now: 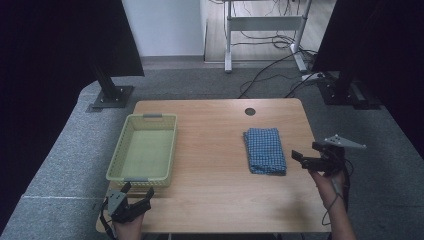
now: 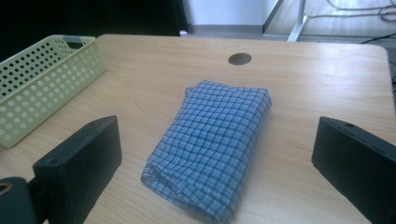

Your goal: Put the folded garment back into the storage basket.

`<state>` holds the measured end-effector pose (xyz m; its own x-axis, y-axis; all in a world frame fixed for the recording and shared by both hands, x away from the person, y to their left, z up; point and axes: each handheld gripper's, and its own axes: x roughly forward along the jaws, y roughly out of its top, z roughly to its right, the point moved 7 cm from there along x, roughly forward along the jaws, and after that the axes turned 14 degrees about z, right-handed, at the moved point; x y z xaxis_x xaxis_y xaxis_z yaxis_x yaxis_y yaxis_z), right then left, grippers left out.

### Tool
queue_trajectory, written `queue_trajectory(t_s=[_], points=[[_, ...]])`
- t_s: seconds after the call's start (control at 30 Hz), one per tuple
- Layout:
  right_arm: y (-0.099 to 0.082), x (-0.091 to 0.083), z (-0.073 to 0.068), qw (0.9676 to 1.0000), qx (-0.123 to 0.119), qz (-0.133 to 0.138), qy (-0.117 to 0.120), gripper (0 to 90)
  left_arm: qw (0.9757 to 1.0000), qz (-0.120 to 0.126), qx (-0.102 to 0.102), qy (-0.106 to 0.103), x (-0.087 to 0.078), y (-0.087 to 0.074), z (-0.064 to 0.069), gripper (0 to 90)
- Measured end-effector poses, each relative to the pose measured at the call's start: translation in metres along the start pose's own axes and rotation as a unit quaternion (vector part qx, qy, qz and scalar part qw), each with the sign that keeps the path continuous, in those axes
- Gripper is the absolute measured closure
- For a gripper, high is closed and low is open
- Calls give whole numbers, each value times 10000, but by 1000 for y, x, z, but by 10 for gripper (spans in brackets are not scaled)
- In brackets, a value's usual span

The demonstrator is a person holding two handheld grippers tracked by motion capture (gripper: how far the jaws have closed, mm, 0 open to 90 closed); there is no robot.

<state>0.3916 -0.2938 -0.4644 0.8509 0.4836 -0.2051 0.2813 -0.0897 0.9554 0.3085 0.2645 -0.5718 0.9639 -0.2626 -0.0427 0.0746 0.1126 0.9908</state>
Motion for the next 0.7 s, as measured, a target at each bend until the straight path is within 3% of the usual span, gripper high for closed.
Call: queue_trajectory(t_s=[0.27,0.7], points=[[7,24,-1,9999,-71,-153,-28,21,10000,-5,-28,-4,0,0,0,61],[3,66,8,9982,120,-578,-140,20,10000,5,-22,-17,0,0,0,63]])
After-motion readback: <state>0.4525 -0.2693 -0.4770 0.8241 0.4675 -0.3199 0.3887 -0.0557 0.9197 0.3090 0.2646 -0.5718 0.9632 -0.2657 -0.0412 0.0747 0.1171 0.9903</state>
